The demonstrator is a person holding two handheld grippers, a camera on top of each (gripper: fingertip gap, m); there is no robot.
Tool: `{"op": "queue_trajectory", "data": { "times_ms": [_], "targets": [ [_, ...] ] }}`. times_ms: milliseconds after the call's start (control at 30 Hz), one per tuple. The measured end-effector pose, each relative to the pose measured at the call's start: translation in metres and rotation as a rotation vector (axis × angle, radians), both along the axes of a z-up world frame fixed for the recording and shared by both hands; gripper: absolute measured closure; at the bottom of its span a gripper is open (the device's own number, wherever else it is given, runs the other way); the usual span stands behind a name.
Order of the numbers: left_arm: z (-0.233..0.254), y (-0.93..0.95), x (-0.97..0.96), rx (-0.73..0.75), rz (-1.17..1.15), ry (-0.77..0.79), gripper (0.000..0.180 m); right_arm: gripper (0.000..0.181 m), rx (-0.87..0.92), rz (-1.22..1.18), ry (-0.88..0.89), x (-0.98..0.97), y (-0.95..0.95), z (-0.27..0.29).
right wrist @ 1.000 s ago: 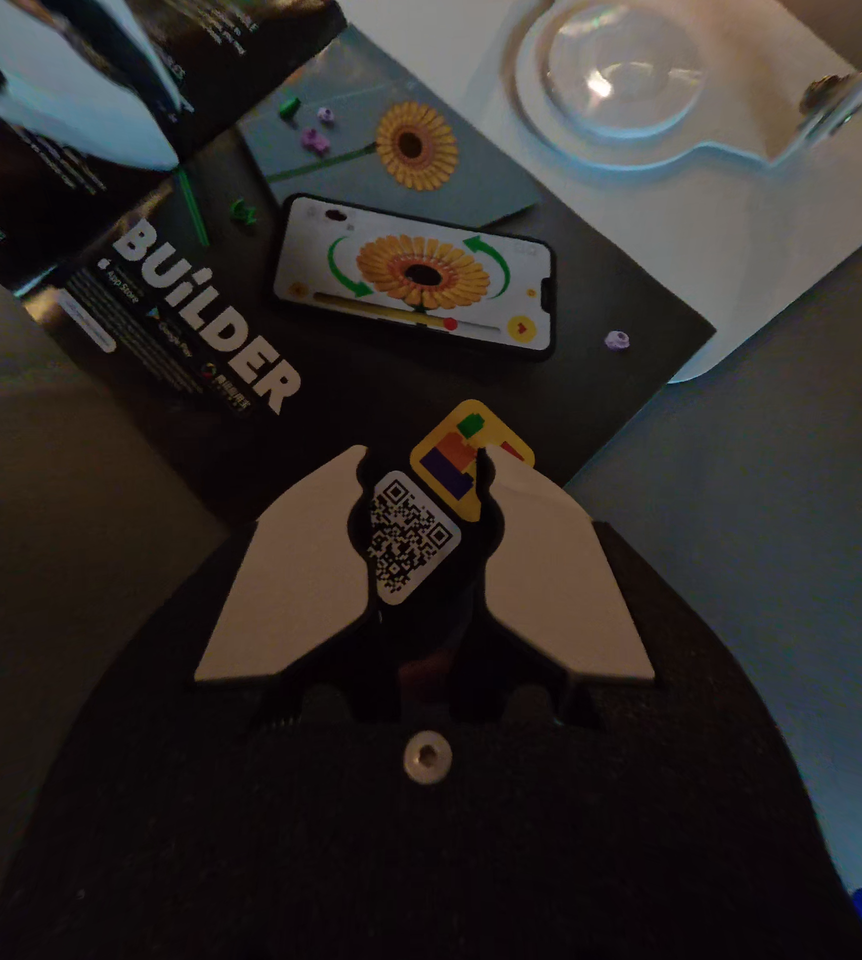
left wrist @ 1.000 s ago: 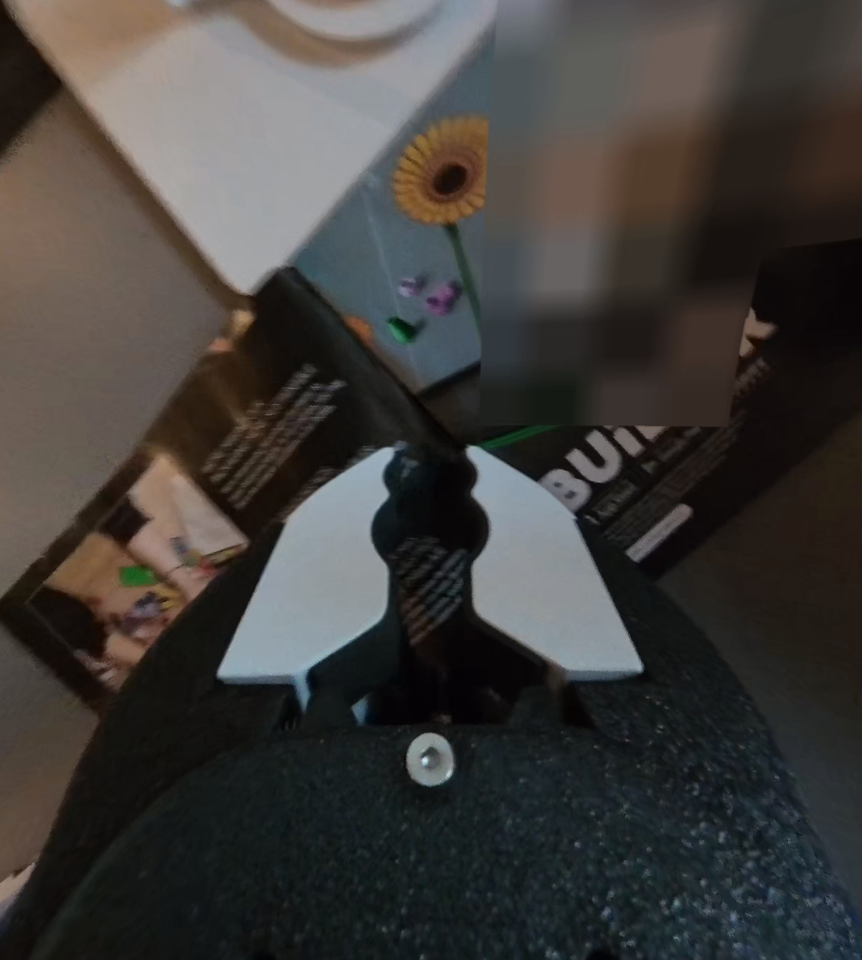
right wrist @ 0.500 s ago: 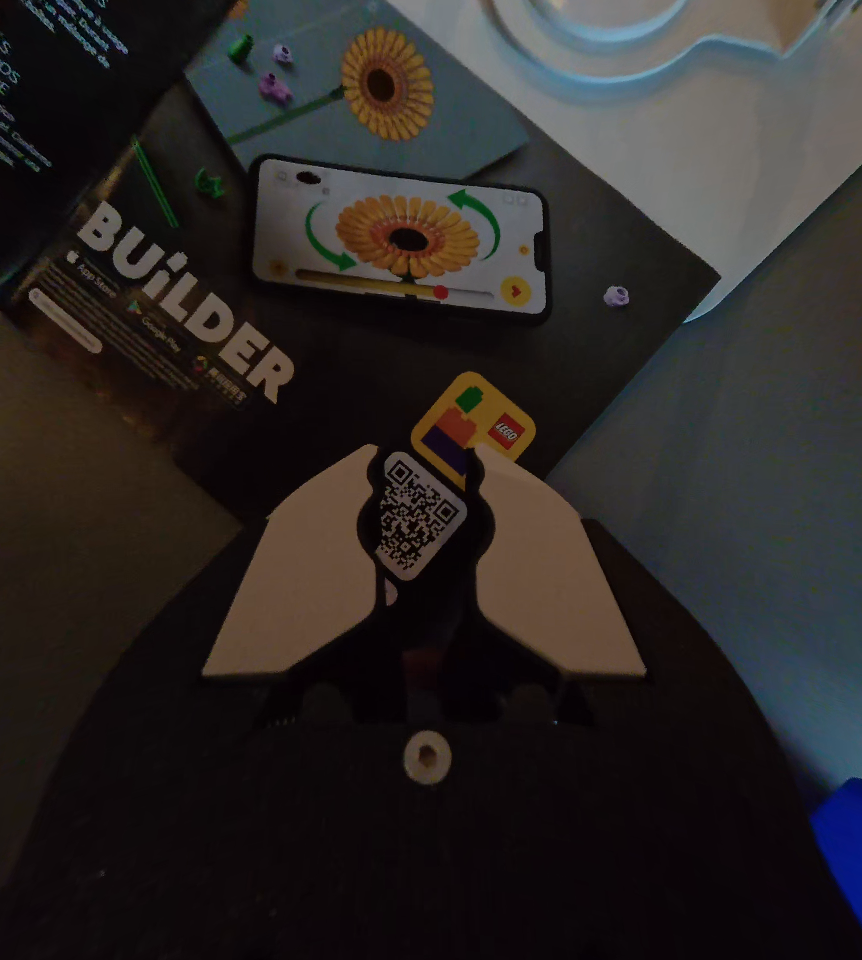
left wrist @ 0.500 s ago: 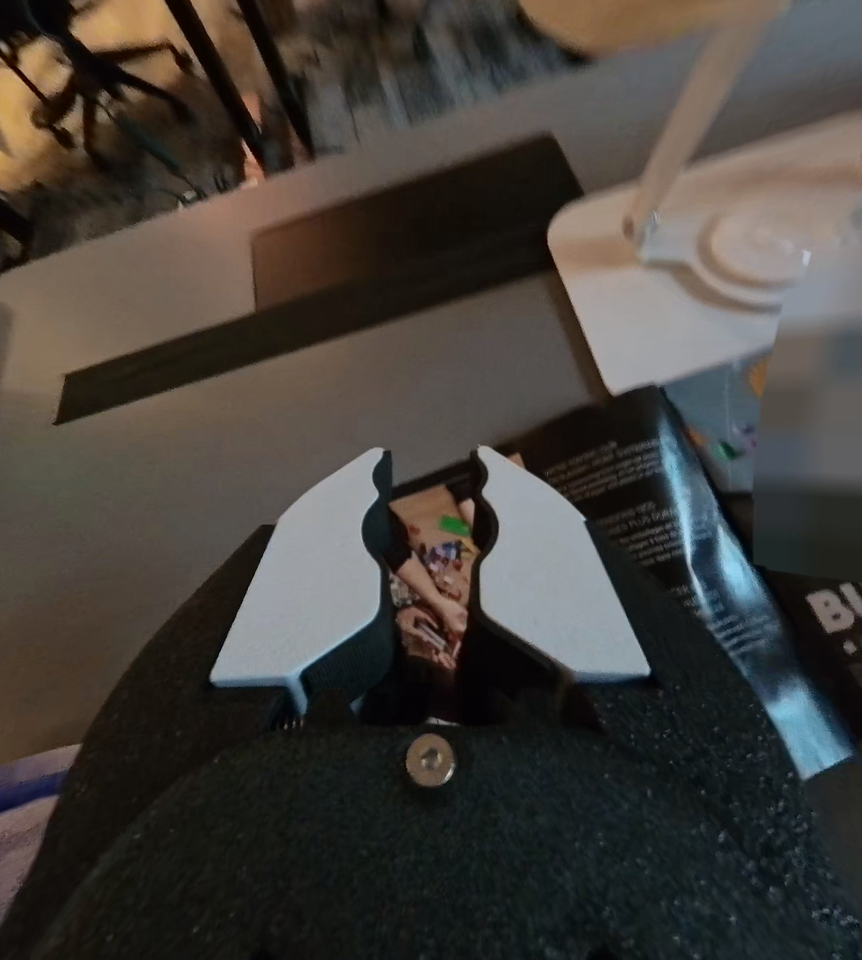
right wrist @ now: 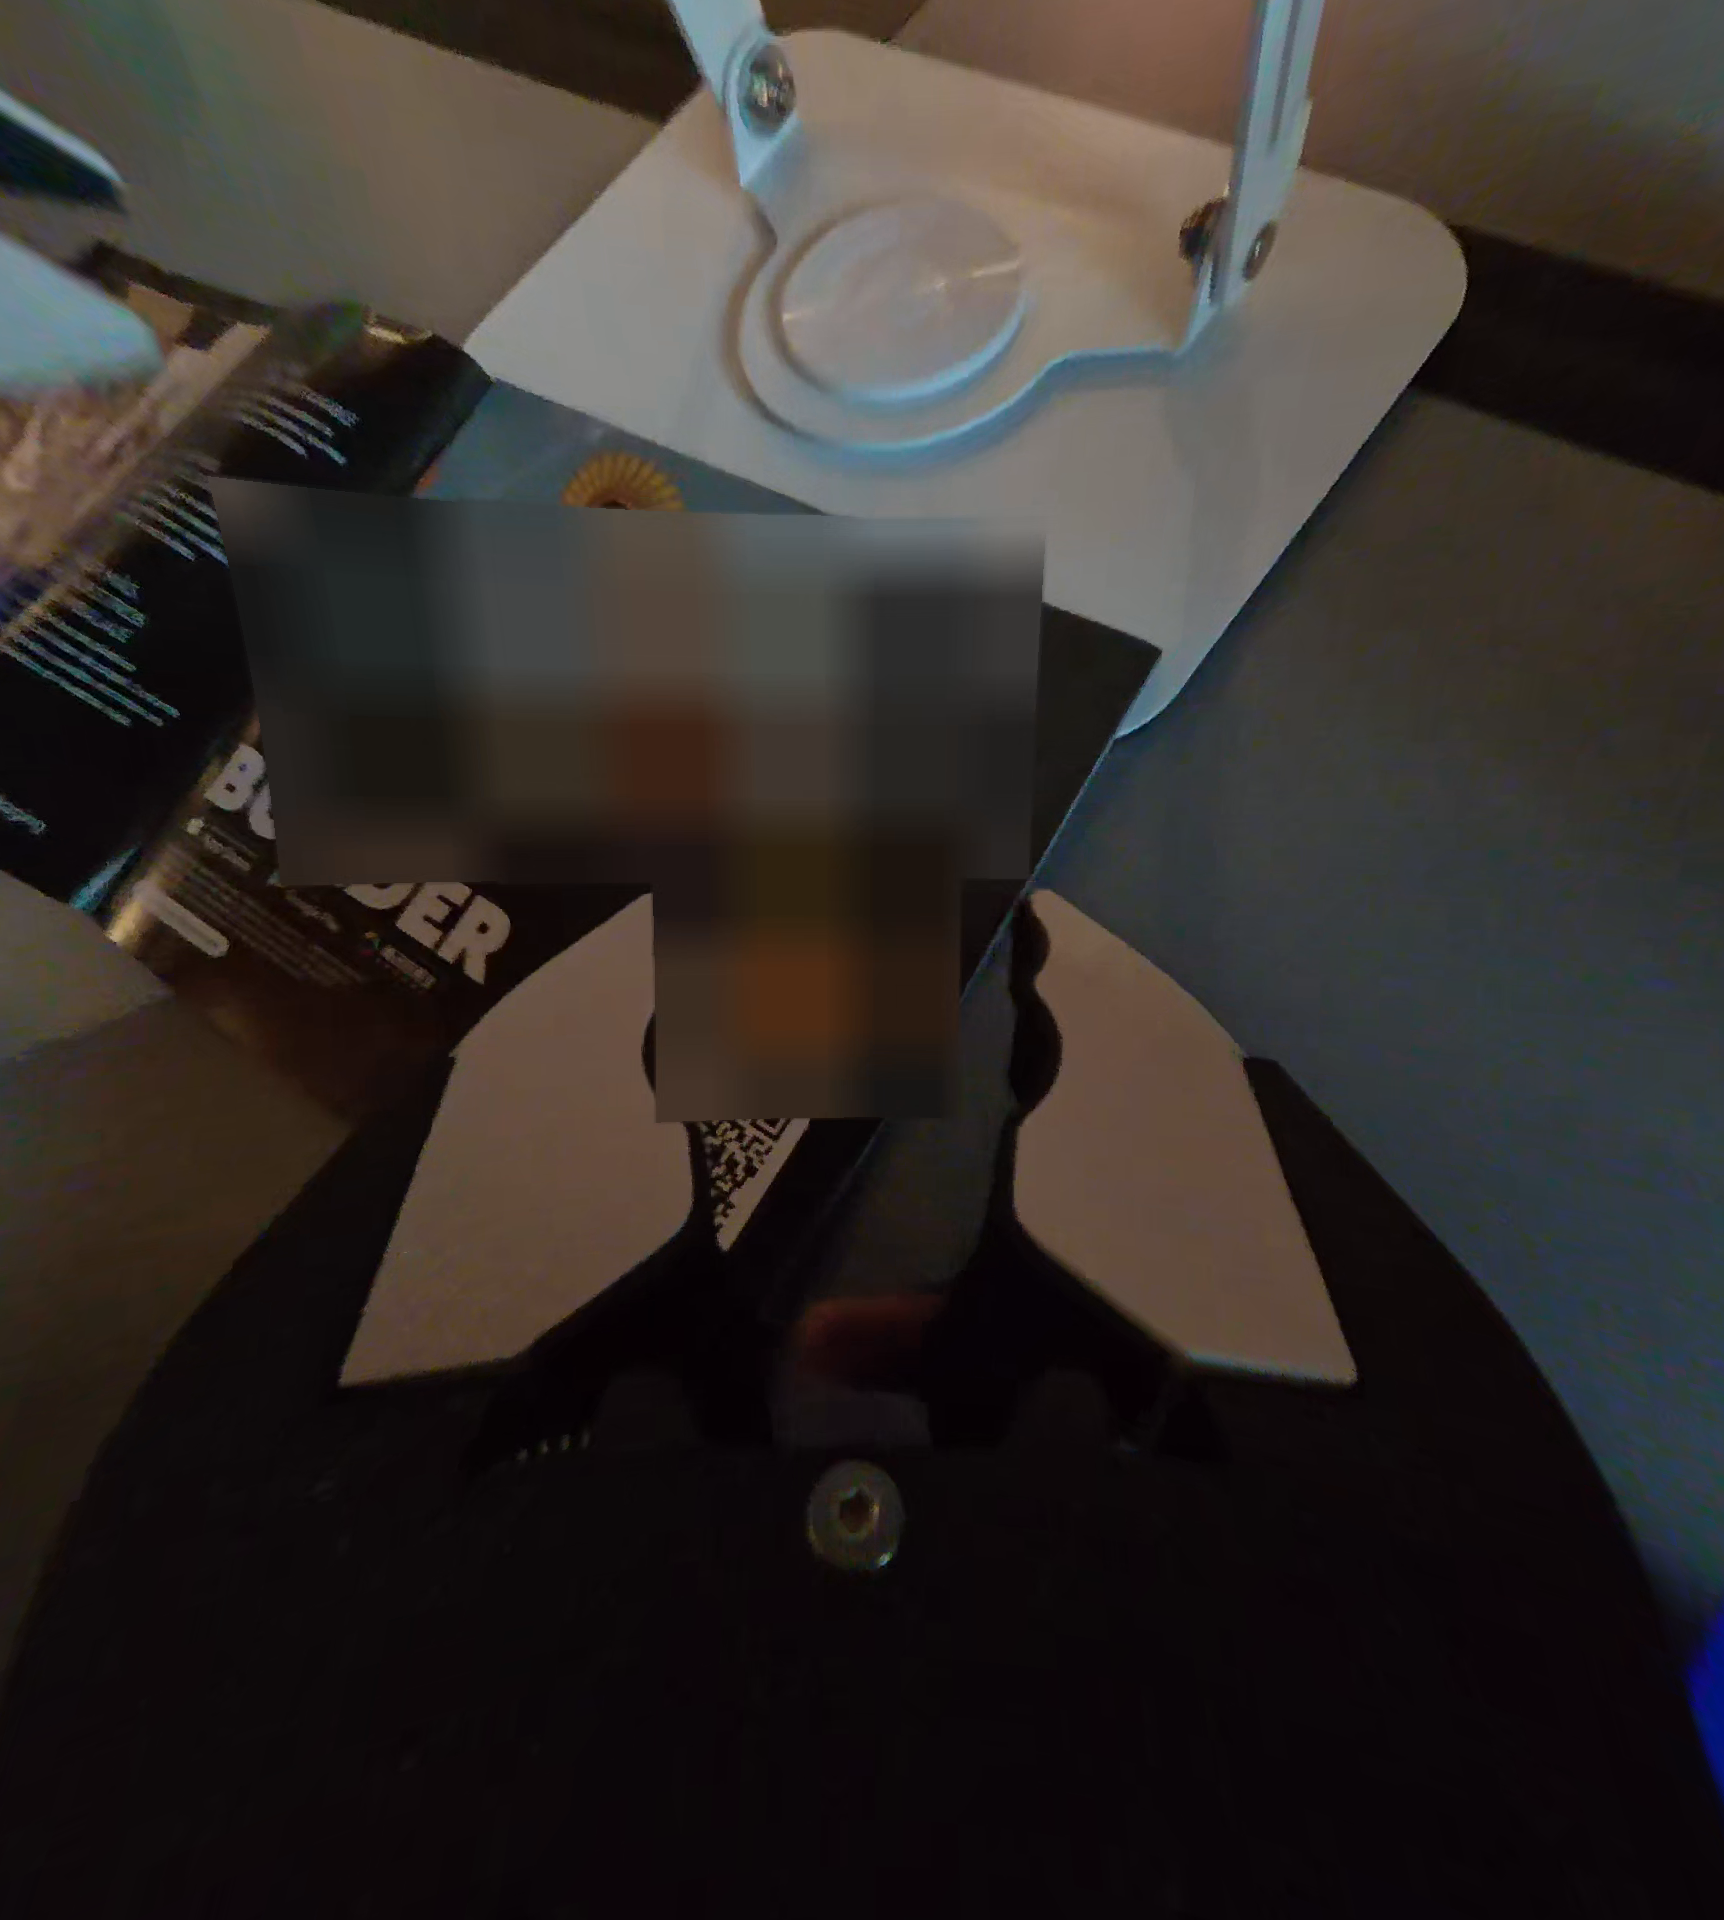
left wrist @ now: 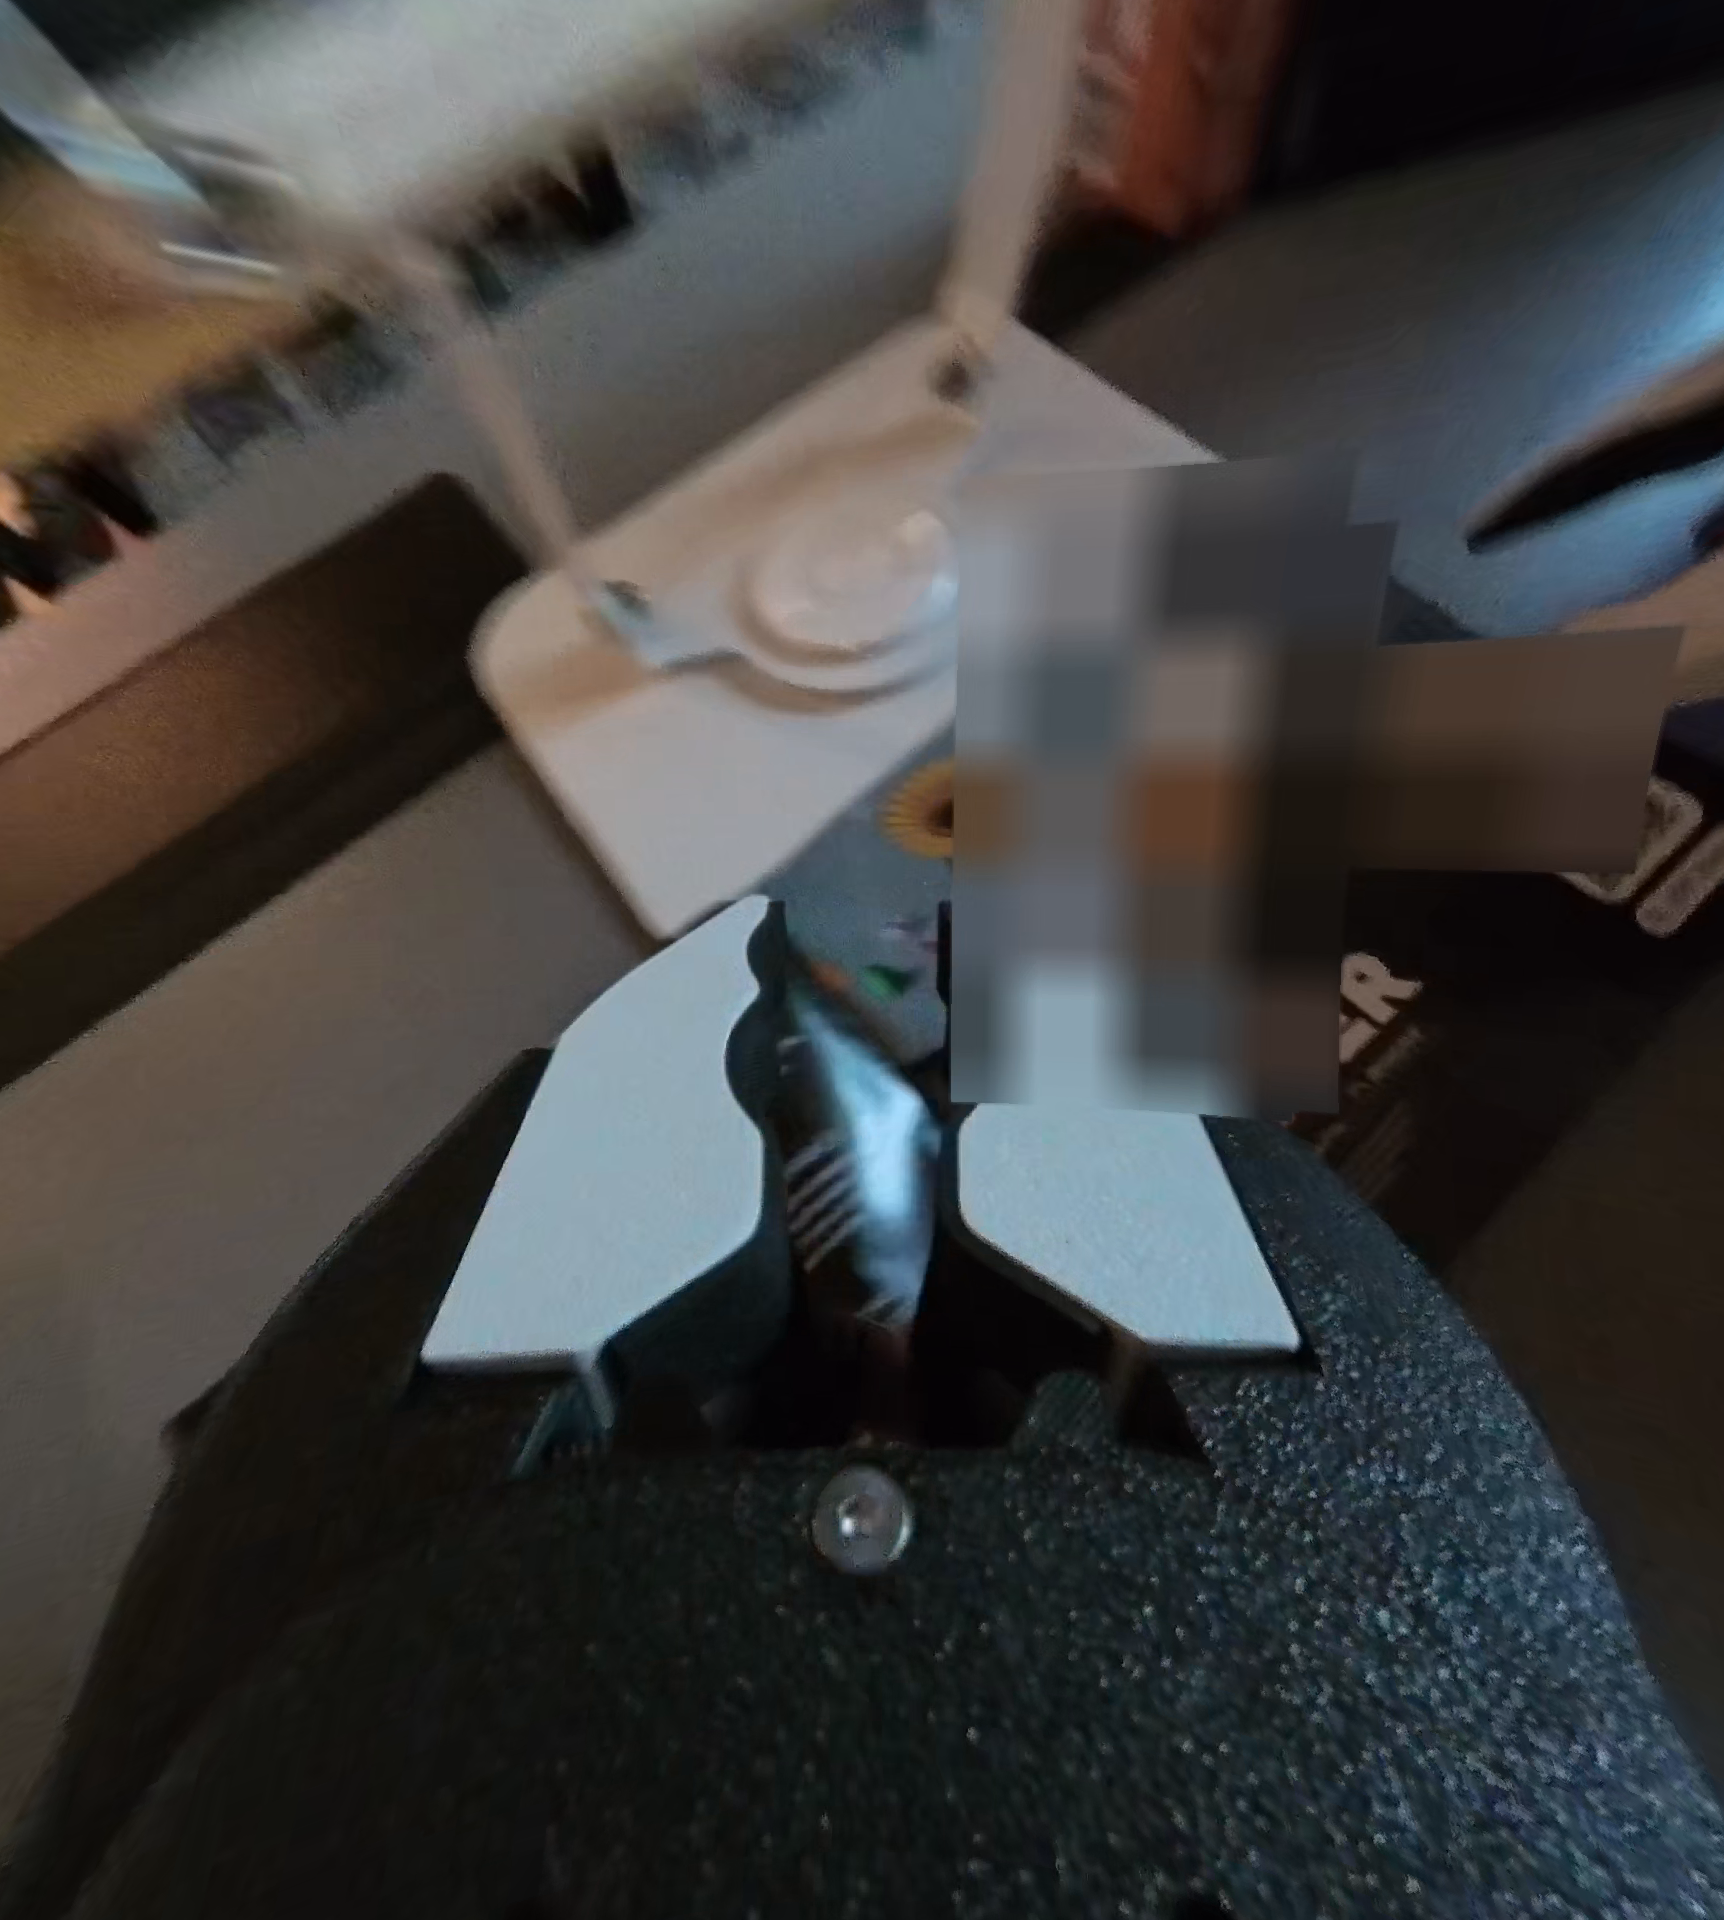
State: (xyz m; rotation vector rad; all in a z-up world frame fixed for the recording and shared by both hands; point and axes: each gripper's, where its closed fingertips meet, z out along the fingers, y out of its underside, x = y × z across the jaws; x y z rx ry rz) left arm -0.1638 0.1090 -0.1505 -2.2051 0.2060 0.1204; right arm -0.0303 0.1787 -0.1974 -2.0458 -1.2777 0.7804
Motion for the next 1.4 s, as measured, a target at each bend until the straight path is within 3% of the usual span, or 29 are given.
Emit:
{"op": "queue_trajectory", "data": {
  "times_ms": [33,300,1233,1333,1400],
  "targets": [
    [-0.009,0.003,0.008,-0.026,-0.010,0.012,0.153,0.120,0.008,0.003,-0.014,0.000,0.000,-0.002],
    [-0.055,0.004,0.022,-0.187,-0.064,0.146,0.157,0.119,0.036,0.027,-0.079,0.001,-0.002,-0.015],
    [-0.059,0.004,0.023,-0.183,-0.081,0.090,0.161,0.130,0.073,0.026,-0.099,0.001,-0.001,-0.014],
    [-0.059,0.005,0.023,-0.183,-0.081,0.089,0.160,0.137,0.099,0.022,-0.103,0.001,0.001,-0.013],
    [-0.059,0.005,0.023,-0.182,-0.082,0.091,0.161,0.159,0.134,0.020,-0.067,0.000,0.003,-0.008]
  ]
}}
